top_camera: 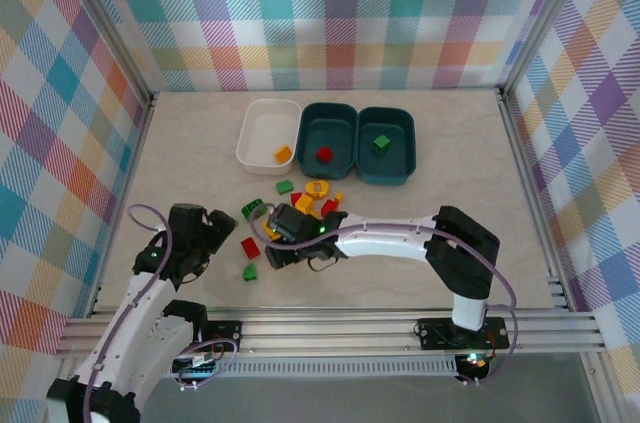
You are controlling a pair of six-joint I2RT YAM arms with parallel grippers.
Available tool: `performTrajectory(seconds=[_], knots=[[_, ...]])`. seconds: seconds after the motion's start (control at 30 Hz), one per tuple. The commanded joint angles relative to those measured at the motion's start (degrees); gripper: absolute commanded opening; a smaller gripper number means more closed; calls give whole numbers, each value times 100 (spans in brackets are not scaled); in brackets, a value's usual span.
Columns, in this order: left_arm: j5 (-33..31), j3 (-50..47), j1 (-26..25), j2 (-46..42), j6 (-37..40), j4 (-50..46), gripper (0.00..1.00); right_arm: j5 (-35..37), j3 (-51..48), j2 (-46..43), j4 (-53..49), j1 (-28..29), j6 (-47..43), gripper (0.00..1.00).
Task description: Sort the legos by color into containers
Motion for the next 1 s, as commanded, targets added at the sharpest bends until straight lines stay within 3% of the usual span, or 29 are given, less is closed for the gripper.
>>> performTrajectory(seconds=[0.0,0.23,0.53,0.7,0.97], knots=[[603,115,478,245,254,243,100,287,409,242,81,254,157,65],[853,250,724,975,333,506,100,85,1213,1079,-233,633,79,75],[941,657,1122,800,551,278,100,287,1989,1927,-547,745,39,76],[975,624,1140,716,527,234,100,404,2206,2345,-619,804,-47,69],[1129,456,1147,579,533,249,100,971,1894,2110,-479,919,-146,43]])
